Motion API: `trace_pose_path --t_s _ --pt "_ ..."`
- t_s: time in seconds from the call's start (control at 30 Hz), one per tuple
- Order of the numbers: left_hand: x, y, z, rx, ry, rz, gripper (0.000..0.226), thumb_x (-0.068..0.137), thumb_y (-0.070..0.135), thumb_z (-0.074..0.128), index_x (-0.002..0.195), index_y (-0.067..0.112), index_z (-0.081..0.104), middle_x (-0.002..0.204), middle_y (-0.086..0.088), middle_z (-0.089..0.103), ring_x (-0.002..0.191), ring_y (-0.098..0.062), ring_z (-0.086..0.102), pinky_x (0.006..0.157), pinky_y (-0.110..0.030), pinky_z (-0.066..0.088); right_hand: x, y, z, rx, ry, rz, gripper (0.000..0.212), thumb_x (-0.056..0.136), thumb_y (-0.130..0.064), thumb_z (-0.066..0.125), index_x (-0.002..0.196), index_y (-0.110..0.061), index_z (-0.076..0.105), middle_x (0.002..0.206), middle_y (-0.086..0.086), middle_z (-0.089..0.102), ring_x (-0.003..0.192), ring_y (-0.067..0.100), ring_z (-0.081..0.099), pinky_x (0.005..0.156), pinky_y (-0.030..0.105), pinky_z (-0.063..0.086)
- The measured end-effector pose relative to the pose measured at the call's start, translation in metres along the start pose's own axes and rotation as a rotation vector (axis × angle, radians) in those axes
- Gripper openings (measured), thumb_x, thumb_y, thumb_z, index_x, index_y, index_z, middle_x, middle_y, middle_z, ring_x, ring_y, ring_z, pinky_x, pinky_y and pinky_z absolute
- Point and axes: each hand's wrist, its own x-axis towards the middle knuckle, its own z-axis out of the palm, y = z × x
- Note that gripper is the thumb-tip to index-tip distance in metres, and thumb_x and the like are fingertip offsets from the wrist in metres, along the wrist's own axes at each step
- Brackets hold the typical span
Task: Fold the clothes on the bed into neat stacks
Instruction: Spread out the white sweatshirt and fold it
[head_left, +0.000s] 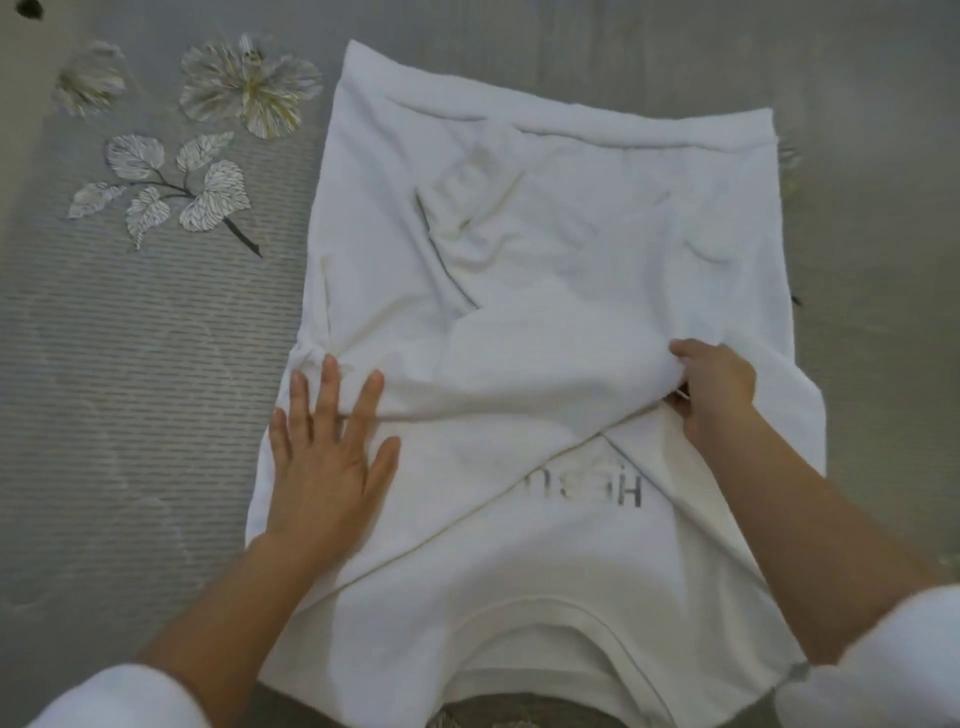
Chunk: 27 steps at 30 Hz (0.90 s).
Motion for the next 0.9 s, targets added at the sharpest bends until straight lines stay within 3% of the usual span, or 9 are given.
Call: trace_pose_path --t_s 0.07,0.2,0.37,0.43,0.53,0.63,0.73,0.83,0.9 --pt "-0.001 -0.005 0.003 0.024 -0.004 0.016 0.069 0.089 0.058 0.026 0.151 0.037 0.004 0.161 -0.006 -0.005 0.146 -0.032 -0.009 0.115 -0.053 0.003 0.008 0.007 -0.006 0.003 -0.08 0.155 0.019 0.082 -0.017 0.071 0.098 -0.009 0.064 0.084 0.007 0.065 0.07 0.02 0.063 0.061 0.032 0.057" --pt "-0.003 -0.01 0.007 0.043 0.022 0.041 0.07 0.089 0.059 0.028 0.152 0.036 0.009 0.161 -0.006 -0.004 0.146 -0.031 -0.01 0.115 -0.054 0.003 0.031 -0.013 0.005 0.045 -0.068 0.094 0.046 0.079 -0.028 0.076 0.119 -0.011 0.06 0.105 0.008 0.068 0.09 0.023 0.067 0.075 0.036 0.058" --pt "-0.004 -0.007 0.007 0.049 0.045 0.042 0.07 0.089 0.053 0.032 0.152 0.028 0.014 0.16 -0.013 0.001 0.146 -0.034 -0.004 0.114 -0.057 0.007 0.05 -0.026 0.017 -0.079 0.179 -0.264 0.02 0.088 -0.014 0.056 0.107 -0.014 0.062 0.104 0.006 0.065 0.089 0.019 0.06 0.075 0.03 0.049" --pt "-0.006 -0.008 0.008 0.076 0.045 0.085 0.068 0.089 0.049 0.034 0.151 0.028 0.016 0.16 -0.013 0.004 0.147 -0.032 -0.001 0.113 -0.059 0.009 0.055 -0.018 0.008 -0.112 0.251 -0.239 0.026 0.089 -0.01 0.052 0.113 -0.012 0.059 0.101 0.002 0.059 0.088 0.017 0.055 0.076 0.028 0.047" --pt "-0.006 -0.009 0.008 0.123 0.005 0.112 0.064 0.089 0.047 0.032 0.15 0.031 0.021 0.161 -0.002 0.005 0.148 -0.023 0.001 0.112 -0.062 0.011 0.059 0.005 0.0 -0.345 0.265 0.011 0.061 0.087 -0.016 0.058 0.141 -0.004 0.03 0.123 0.008 0.043 0.109 0.023 0.047 0.093 0.035 0.041" --pt "-0.005 -0.008 0.007 0.129 -0.016 0.096 0.064 0.089 0.047 0.032 0.15 0.032 0.022 0.161 0.001 0.004 0.148 -0.021 0.001 0.112 -0.061 0.009 0.019 0.015 0.017 -0.768 0.422 -0.325 0.08 0.084 -0.028 0.063 0.148 -0.007 0.019 0.151 0.015 0.024 0.135 0.033 0.028 0.106 0.045 0.027" --pt "-0.005 -0.009 0.007 0.136 -0.021 0.097 0.065 0.089 0.048 0.031 0.151 0.033 0.02 0.161 -0.001 0.004 0.148 -0.023 0.002 0.112 -0.061 0.009 -0.027 0.047 0.047 -1.035 0.032 -0.783 0.077 0.089 -0.042 0.055 0.152 -0.016 0.018 0.159 0.013 0.01 0.145 0.03 0.011 0.112 0.044 0.011" --pt "-0.005 -0.01 0.009 0.151 -0.03 0.079 0.066 0.09 0.05 0.027 0.152 0.034 0.013 0.161 0.0 -0.002 0.148 -0.021 -0.003 0.113 -0.06 0.006 -0.049 0.082 0.076 -1.323 -0.394 -0.796 0.072 0.093 -0.062 0.029 0.151 -0.037 -0.005 0.16 0.004 -0.018 0.146 0.024 -0.019 0.114 0.044 -0.014" --pt "-0.004 -0.01 0.009 0.153 -0.042 0.069 0.066 0.09 0.051 0.023 0.152 0.034 0.008 0.161 0.002 -0.006 0.148 -0.019 -0.007 0.114 -0.059 0.003 -0.047 0.087 0.086 -1.393 -0.448 -0.79 0.071 0.09 -0.069 0.017 0.147 -0.043 -0.017 0.156 0.003 -0.03 0.142 0.025 -0.03 0.112 0.046 -0.02"
